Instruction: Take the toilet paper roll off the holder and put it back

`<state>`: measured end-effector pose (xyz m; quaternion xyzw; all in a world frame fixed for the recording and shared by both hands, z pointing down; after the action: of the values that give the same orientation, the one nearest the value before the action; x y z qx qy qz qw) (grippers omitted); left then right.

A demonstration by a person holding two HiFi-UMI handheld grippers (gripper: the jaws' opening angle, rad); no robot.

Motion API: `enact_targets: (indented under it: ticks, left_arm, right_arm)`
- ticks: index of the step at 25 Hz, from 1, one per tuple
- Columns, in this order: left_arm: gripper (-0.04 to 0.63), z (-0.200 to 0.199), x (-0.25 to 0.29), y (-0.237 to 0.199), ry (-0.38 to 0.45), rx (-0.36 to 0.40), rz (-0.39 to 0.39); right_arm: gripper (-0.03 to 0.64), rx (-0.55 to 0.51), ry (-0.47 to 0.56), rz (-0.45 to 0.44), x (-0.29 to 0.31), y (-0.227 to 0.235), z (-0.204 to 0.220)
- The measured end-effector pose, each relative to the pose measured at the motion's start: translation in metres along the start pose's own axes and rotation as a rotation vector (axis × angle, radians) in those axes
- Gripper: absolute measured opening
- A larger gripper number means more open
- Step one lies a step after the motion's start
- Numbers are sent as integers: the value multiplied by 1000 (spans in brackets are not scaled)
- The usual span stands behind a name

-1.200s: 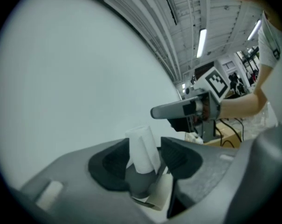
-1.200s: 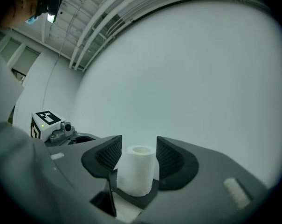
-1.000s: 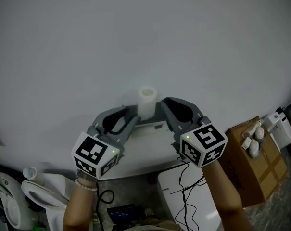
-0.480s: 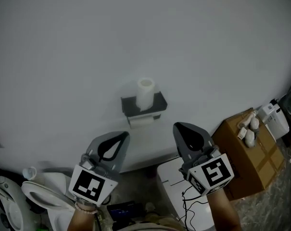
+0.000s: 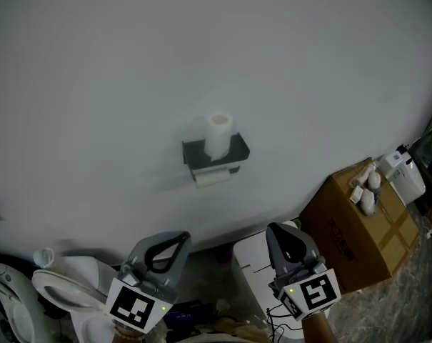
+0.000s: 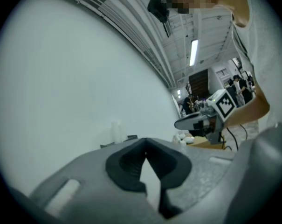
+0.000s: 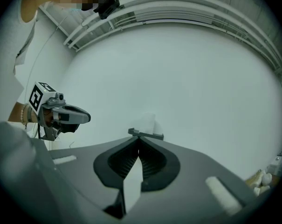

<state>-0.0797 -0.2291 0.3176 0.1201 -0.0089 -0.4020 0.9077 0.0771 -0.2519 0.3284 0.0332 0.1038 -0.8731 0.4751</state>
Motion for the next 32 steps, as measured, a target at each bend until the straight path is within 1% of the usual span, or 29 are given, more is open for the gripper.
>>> enact_targets:
  ticks: [3,9,14,18,20,30,32]
  left_arm:
    - [-6,12,-11,5,-16,-17,-4]
    - [-6,30,-23,17,-36,-40,-7]
    - [-6,37,-24,23,-28,-75,-11]
    - [-6,38,-23,25,-23,-96,-16]
    - [-6,37,-23,25,-23,-97,-16]
    - [-6,34,-22,27,-25,-78,-14]
    - [-6,33,-22,27,-23,-79,-15]
  right_arm:
    - [3,17,-22,13,-8,-7,4]
    - [3,29,-38,4,-16,-19,9]
    - [3,53,-52,-4,-16,-27,18]
    - [5,42,-49,-16,-17,-30,22]
    - [5,50,-62,-11,-18,-30,23]
    - [3,52,-54,7,-23,-27,18]
    - [5,46,-40,9,-24,-25,16]
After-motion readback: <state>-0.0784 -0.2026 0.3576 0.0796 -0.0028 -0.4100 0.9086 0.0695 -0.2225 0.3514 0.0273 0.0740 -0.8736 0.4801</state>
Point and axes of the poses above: the fingertips, and each gripper's own axes: x forward along the fingers, y to its right, z out of its underside, the point moved 1 cm from there along -x, backward along the fingers, and after that the axes turned 8 degrees about y, right-handed, at the moved point
